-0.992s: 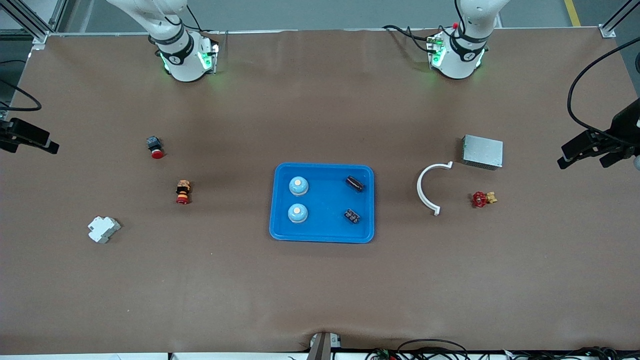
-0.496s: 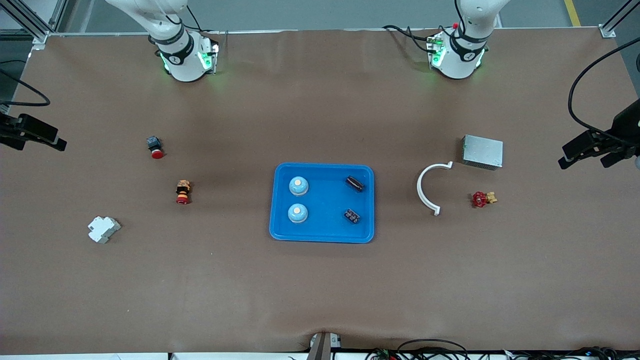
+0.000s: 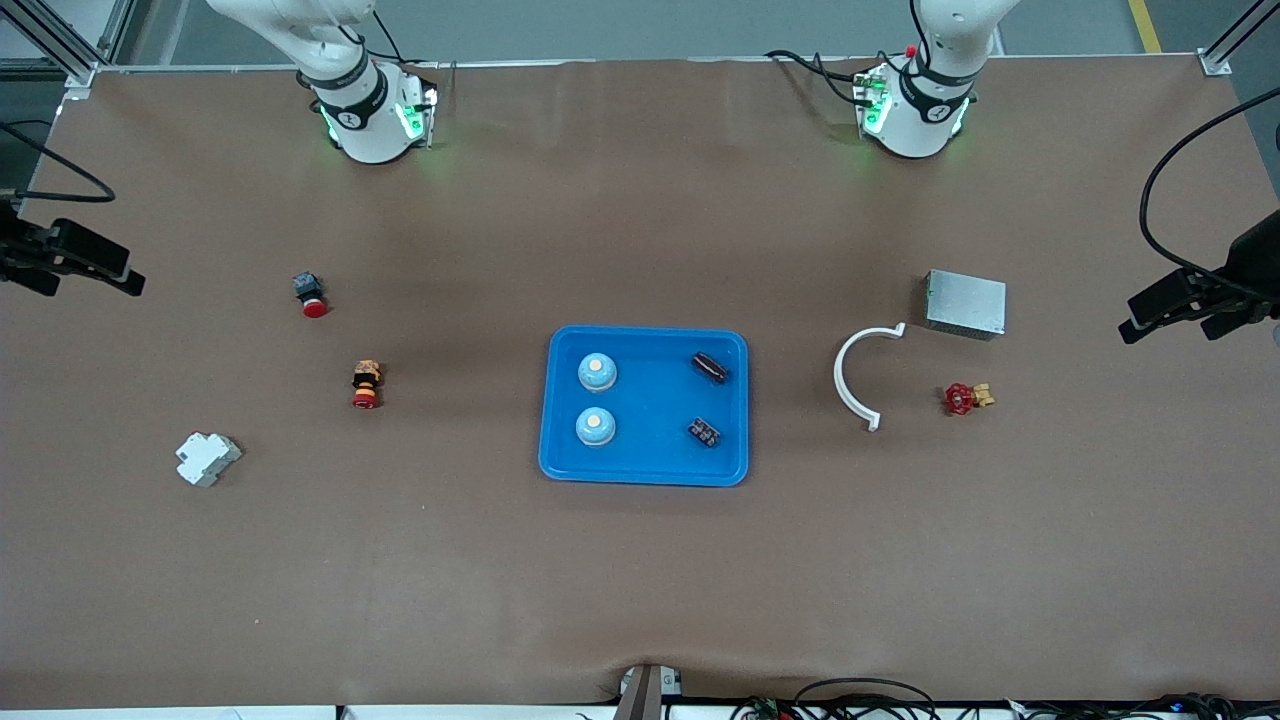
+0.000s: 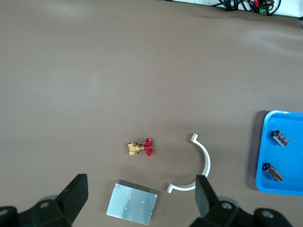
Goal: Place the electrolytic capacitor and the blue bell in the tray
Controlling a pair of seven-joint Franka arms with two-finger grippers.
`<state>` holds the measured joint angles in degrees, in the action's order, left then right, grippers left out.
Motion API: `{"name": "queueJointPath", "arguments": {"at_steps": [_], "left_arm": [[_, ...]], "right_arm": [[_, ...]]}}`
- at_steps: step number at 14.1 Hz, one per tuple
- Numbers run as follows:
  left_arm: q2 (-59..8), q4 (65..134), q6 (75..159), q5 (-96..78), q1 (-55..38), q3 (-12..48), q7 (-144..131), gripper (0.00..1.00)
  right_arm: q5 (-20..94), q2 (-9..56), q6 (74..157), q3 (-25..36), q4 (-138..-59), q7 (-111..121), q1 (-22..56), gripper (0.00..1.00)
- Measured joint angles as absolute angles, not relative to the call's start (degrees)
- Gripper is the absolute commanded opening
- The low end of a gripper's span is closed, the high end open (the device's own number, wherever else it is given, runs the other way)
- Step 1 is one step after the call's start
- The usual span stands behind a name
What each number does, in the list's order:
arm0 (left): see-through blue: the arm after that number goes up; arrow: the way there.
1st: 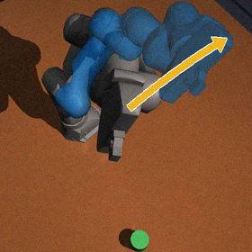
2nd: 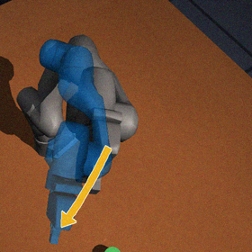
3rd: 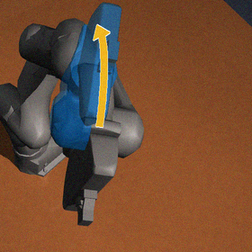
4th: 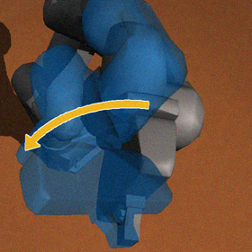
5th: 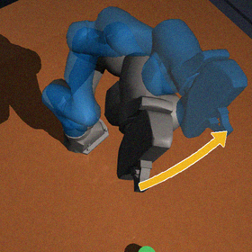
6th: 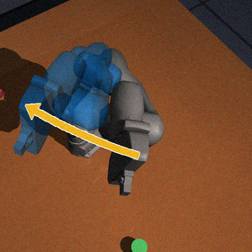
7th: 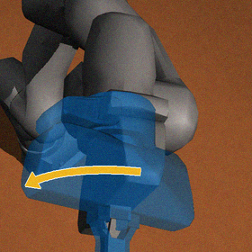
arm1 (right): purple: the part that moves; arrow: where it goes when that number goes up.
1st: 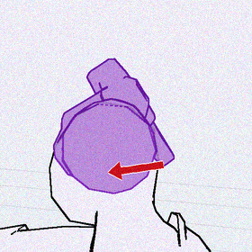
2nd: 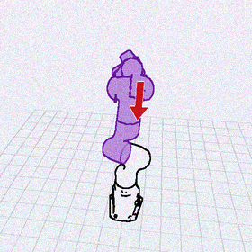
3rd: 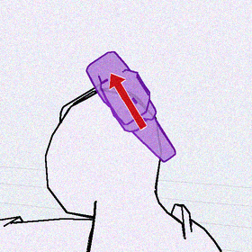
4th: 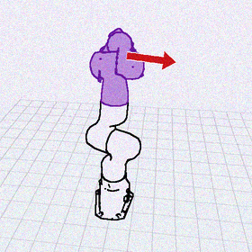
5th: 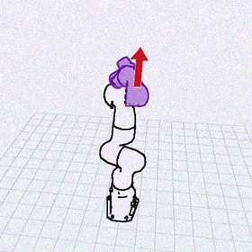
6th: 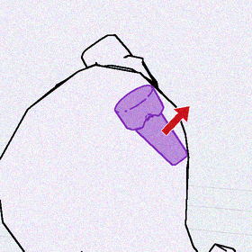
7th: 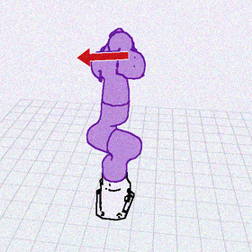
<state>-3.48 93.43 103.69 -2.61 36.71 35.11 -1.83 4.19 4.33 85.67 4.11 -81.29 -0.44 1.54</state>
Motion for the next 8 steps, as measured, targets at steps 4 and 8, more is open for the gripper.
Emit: {"name": "queueJointPath", "arguments": {"at_steps": [4, 8], "left_arm": [[-3.50, 93.40, 103.69, -2.61, 22.34, 21.70, -2.19, 1.00], [-3.50, 93.40, 103.69, -2.61, 14.08, 14.04, -2.20, 1.00]], "right_arm": [[4.18, 4.15, 85.34, 6.47, -81.55, -0.59, 2.76, 1.00], [4.18, 4.15, 85.34, 2.94, -81.75, -0.59, -0.78, 1.00]]}}
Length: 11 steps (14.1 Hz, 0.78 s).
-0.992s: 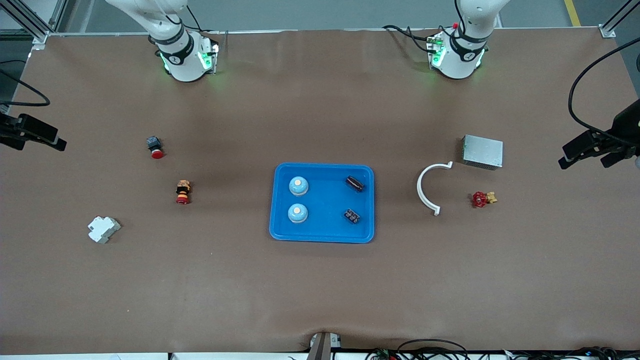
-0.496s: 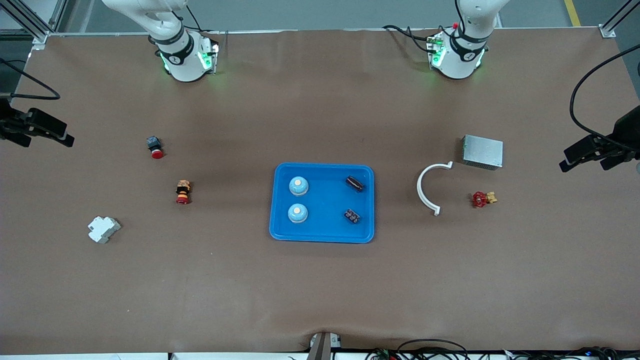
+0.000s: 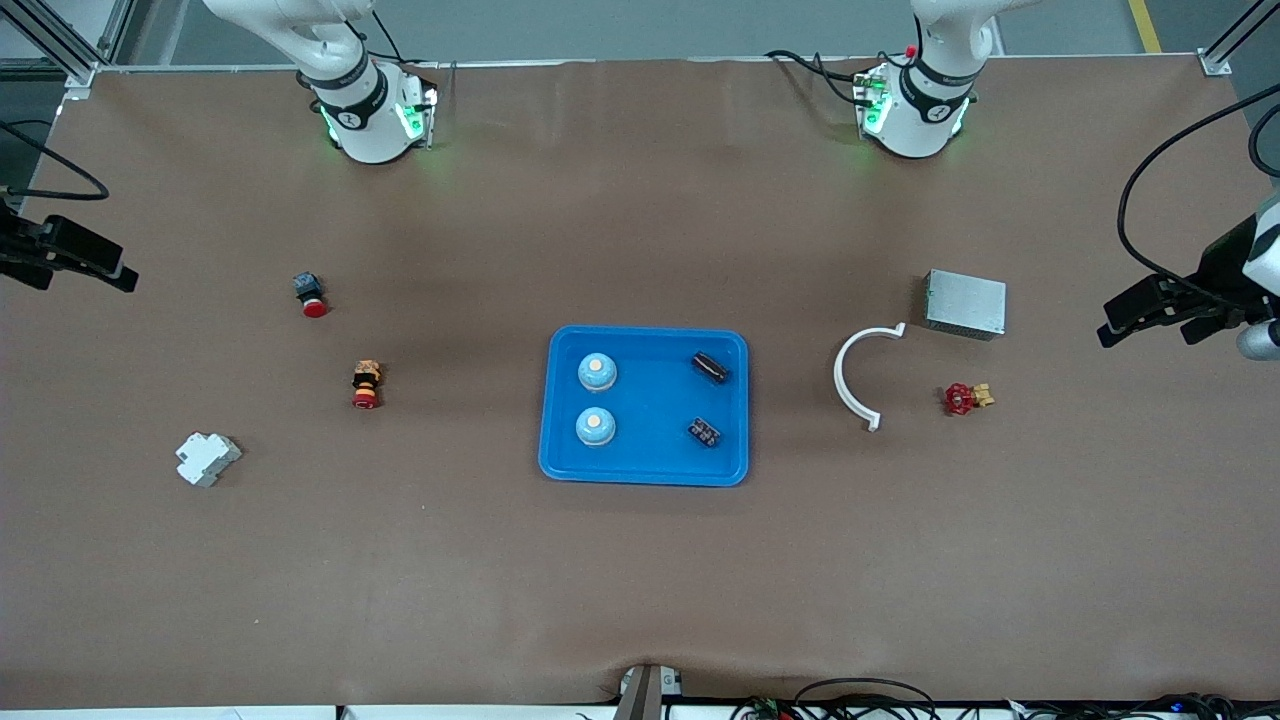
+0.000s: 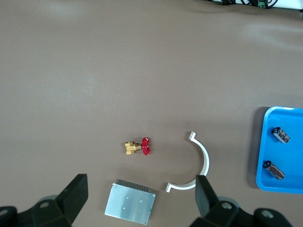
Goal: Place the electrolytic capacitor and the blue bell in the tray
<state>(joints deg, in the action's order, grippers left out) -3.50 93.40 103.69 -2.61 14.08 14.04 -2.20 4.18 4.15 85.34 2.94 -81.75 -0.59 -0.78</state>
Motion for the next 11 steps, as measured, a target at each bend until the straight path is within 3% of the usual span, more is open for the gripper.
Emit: {"name": "queueJointPath", "arguments": {"at_steps": [6, 11], "left_arm": [[-3.50, 93.40, 103.69, -2.61, 0.68, 1.11, -2.21, 1.00], [-3.50, 93.39, 103.69, -2.61, -0.23, 0.33, -2.21, 1.00]], "right_arm": [[4.18, 4.15, 85.34, 1.69, -81.77, -0.59, -2.20, 1.00], [1.27, 4.00, 85.44, 1.50, -81.77, -0.49, -2.90, 1.00]]}}
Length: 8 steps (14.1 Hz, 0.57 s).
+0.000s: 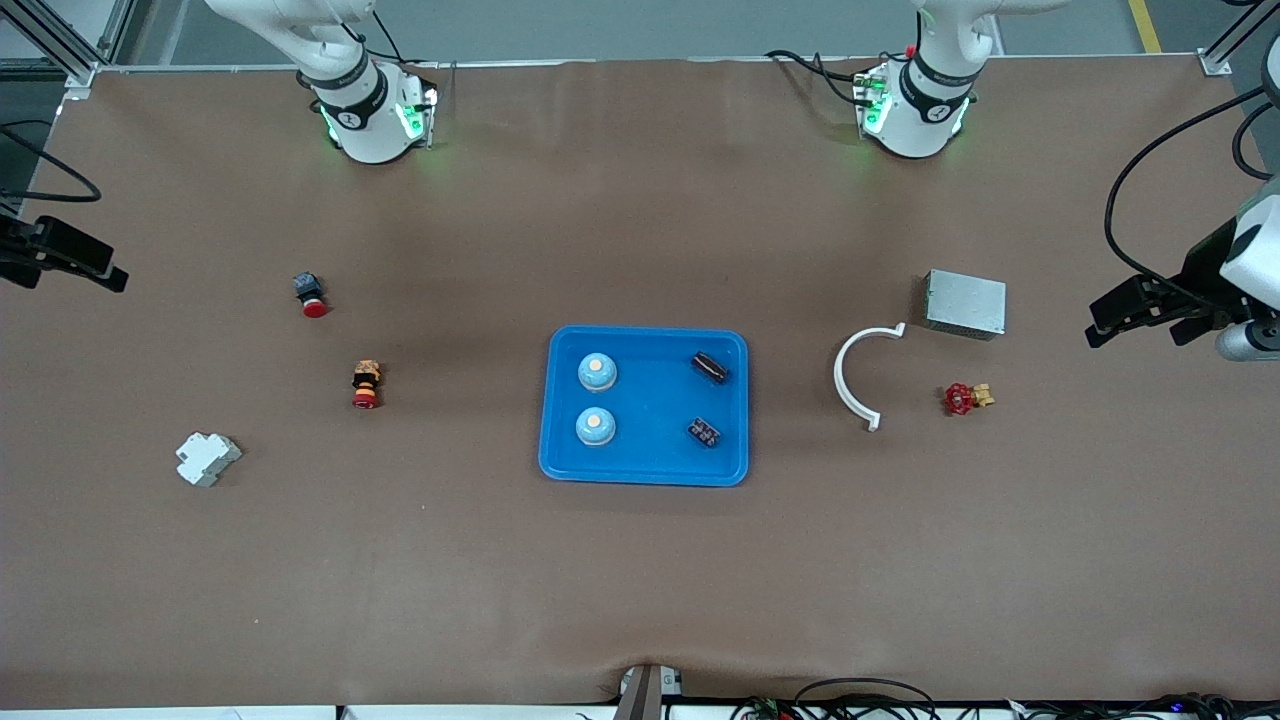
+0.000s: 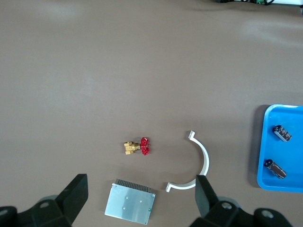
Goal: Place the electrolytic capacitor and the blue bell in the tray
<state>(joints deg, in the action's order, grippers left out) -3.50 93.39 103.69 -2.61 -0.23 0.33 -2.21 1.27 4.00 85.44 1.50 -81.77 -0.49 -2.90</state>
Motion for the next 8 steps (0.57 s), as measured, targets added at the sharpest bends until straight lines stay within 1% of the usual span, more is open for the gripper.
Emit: {"name": "queueJointPath", "arguments": {"at_steps": [8], "left_arm": [[-3.50, 93.28, 103.69, -2.61, -0.22, 0.23, -2.21, 1.00]], "right_arm": [[0.66, 3.63, 86.05, 1.26, -81.77, -0.47, -3.74, 1.00]]}}
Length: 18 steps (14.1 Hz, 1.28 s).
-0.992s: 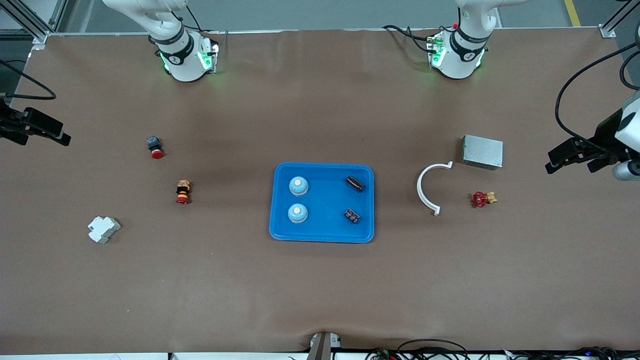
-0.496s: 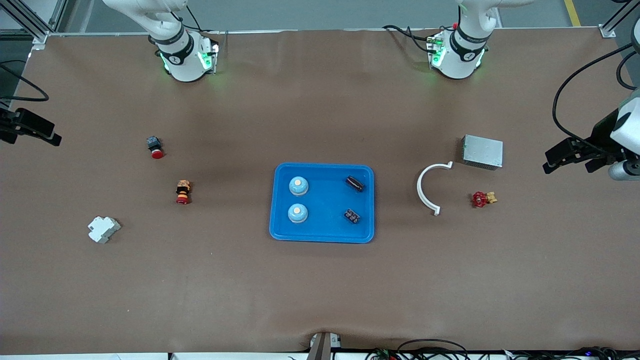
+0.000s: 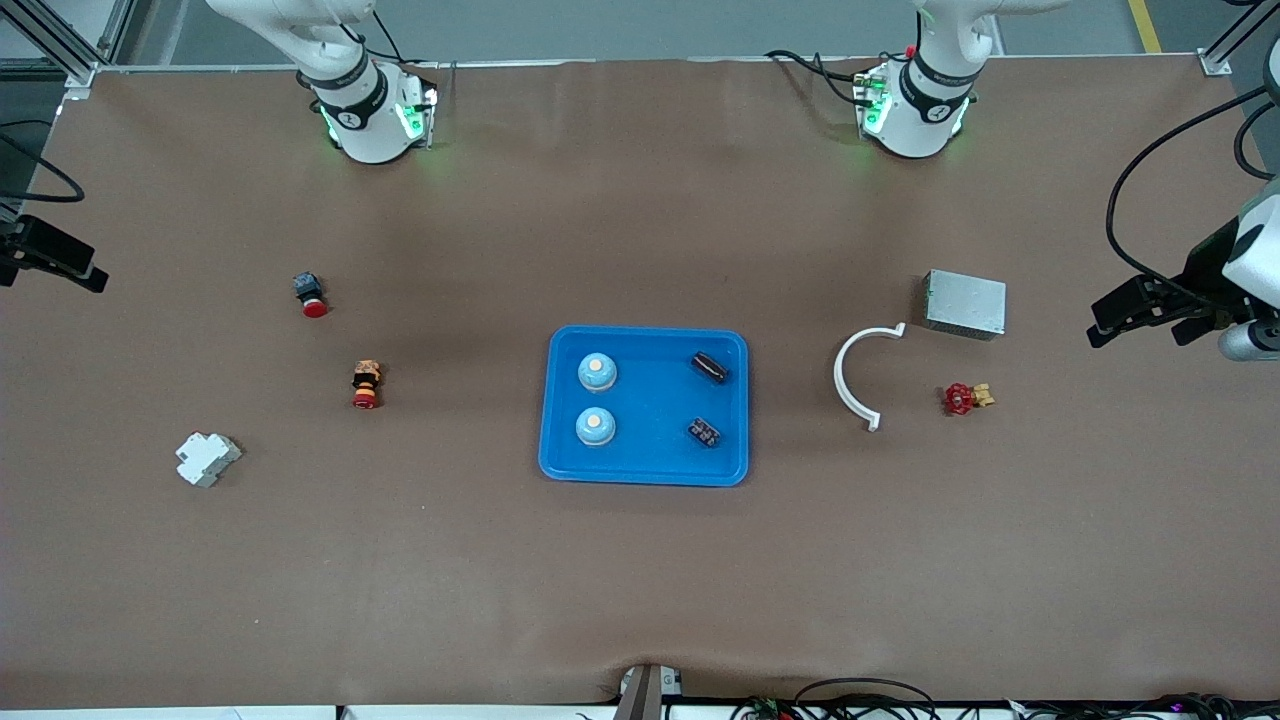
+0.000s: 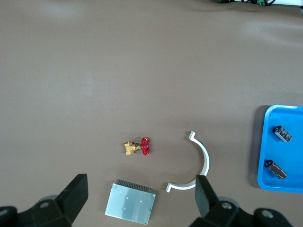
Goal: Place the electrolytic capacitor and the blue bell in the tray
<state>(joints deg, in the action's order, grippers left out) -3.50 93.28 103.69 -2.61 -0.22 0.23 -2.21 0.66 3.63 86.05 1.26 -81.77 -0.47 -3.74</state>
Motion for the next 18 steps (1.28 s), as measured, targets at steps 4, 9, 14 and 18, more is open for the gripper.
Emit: {"name": "queueJointPath", "arguments": {"at_steps": [4, 9, 14, 18], "left_arm": [[-3.46, 92.96, 103.69, -2.61, -0.18, -0.04, -2.21, 1.00], [-2.11, 92.10, 103.43, -2.61, -0.25, 0.01, -2.21, 1.00], [-1.21, 91.51, 103.20, -2.61, -0.31, 0.09, -2.20, 1.00], [-1.21, 91.40, 103.20, -2.61, -0.61, 0.12, -2.20, 1.00]], "right_arm": [[0.62, 3.59, 86.05, 1.27, -81.77, -0.47, -4.17, 1.00], [0.62, 3.59, 86.08, 1.02, -81.77, -0.47, -4.17, 1.00], [0.65, 3.59, 86.08, 0.89, -82.02, -0.48, -4.17, 1.00], [0.65, 3.59, 86.12, 0.89, -82.12, -0.48, -4.17, 1.00]]}}
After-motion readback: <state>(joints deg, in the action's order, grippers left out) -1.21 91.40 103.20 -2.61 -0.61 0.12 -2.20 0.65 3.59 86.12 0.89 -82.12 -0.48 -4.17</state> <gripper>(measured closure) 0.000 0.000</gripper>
